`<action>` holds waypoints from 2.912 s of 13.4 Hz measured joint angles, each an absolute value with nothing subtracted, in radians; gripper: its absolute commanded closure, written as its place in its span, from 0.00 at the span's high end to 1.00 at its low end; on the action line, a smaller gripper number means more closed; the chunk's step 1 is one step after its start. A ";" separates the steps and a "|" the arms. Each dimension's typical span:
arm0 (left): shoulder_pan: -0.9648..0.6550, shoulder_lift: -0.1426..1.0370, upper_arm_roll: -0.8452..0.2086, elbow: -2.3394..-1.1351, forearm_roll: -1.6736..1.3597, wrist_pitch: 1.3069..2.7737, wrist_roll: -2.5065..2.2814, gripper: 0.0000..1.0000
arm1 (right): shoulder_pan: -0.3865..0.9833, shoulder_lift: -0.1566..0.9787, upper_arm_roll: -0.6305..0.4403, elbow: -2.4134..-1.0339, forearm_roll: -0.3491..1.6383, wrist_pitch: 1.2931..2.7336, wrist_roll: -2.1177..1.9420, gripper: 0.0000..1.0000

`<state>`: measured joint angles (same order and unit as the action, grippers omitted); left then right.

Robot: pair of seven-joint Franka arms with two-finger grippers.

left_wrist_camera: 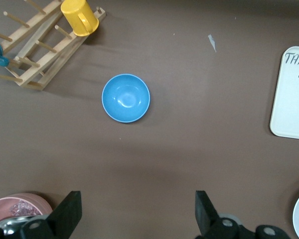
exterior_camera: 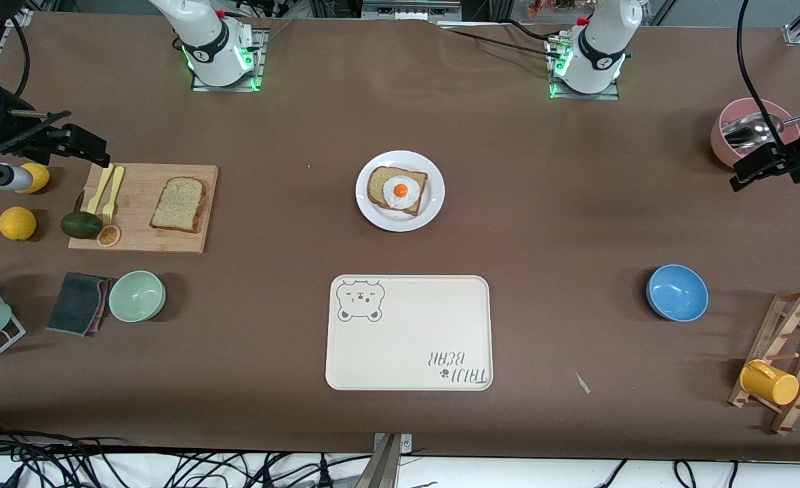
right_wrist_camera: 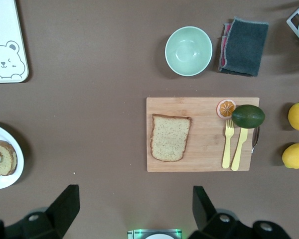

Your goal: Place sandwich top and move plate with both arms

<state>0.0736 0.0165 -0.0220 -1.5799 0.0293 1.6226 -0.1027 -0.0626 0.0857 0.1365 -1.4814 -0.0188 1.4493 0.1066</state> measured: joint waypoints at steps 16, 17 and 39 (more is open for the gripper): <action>0.069 0.016 -0.030 -1.580 0.017 1.631 -0.105 1.00 | -0.063 0.064 0.136 -1.512 -0.020 1.452 0.113 1.00; 0.069 0.016 -0.030 -1.580 0.017 1.631 -0.105 1.00 | -0.063 0.063 0.136 -1.512 -0.020 1.452 0.113 1.00; 0.068 0.016 -0.030 -1.580 0.017 1.630 -0.105 1.00 | -0.062 -0.042 0.137 -1.688 -0.037 1.548 0.114 0.99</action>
